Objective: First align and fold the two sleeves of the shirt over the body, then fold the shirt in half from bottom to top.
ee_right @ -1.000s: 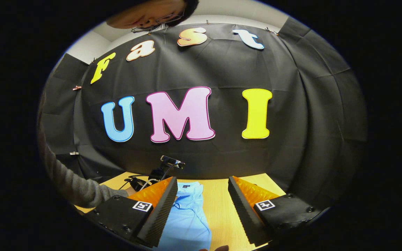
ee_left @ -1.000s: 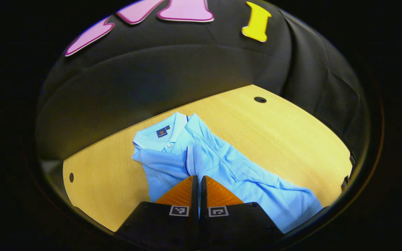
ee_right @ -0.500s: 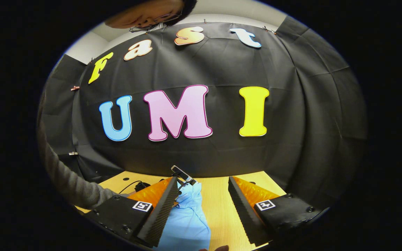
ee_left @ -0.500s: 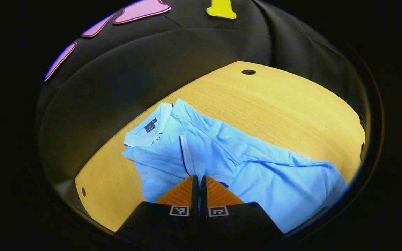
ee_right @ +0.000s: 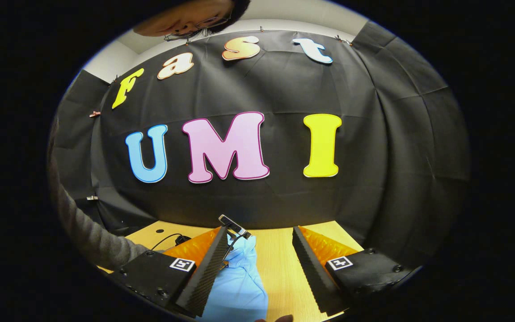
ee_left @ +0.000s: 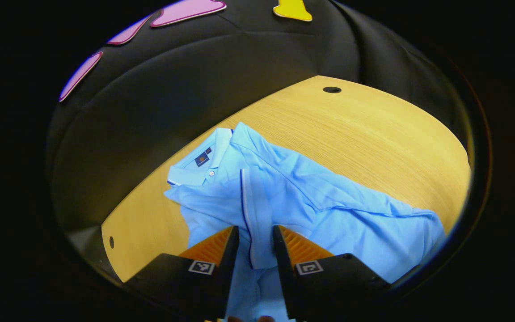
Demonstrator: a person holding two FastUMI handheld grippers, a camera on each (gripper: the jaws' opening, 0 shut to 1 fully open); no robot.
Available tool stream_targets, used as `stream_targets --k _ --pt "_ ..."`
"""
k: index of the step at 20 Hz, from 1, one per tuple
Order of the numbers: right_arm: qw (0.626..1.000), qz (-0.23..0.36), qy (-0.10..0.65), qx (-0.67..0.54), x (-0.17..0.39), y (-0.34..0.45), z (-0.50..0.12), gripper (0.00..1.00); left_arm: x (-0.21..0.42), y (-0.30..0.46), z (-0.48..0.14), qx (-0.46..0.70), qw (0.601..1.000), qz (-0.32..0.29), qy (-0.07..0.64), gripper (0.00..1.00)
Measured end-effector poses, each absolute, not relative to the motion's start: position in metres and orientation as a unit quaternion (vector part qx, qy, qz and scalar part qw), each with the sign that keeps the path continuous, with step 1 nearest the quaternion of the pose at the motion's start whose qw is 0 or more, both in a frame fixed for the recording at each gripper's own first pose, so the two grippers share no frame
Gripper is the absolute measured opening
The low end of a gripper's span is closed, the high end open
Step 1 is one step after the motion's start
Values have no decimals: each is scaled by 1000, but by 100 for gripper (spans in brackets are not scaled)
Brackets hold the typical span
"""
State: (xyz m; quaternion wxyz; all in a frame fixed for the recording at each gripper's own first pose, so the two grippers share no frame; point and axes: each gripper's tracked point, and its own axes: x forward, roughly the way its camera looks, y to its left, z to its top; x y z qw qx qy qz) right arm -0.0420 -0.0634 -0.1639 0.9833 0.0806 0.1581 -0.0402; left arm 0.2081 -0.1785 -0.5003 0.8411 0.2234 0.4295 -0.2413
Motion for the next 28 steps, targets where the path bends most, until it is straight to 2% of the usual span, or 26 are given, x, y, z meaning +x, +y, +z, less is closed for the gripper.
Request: stream_targets --k 3,4,7,10,14,19,21,24,25,26,27,28 --pt "984 -40 156 80 -43 -61 -161 92 212 -180 -484 200 860 -234 407 80" --pt "984 -40 155 79 -44 -61 -159 92 213 -183 -473 191 867 -235 396 84" --pt "985 -39 150 77 -45 -57 -152 92 213 -185 -428 168 894 -231 345 84" --pt "987 -37 141 71 -47 -53 -143 92 204 -176 -353 112 934 -207 269 84" --pt "989 -38 129 61 -49 -47 -127 91 152 -124 -234 32 975 -145 163 84" --pt "992 -28 115 46 -54 -27 -107 91 66 -51 -129 -7 994 -78 80 87" --pt "992 -28 115 51 -58 -21 -103 91 33 -30 -106 -16 995 -66 68 88" --pt "992 -25 116 37 -68 -14 -99 91 -7 -3 -89 -15 997 -47 60 98" --pt "992 -23 120 27 -73 -12 -100 91 -18 1 -91 -14 997 -41 66 98" --pt "991 -22 130 18 -77 -11 -105 92 -28 4 -104 -10 996 -39 80 98" --pt "989 -23 146 10 -85 -11 -112 87 -37 4 -121 -4 994 -40 102 98" --pt "986 -22 167 11 -93 -11 -124 87 -51 3 -152 3 989 -41 143 98"
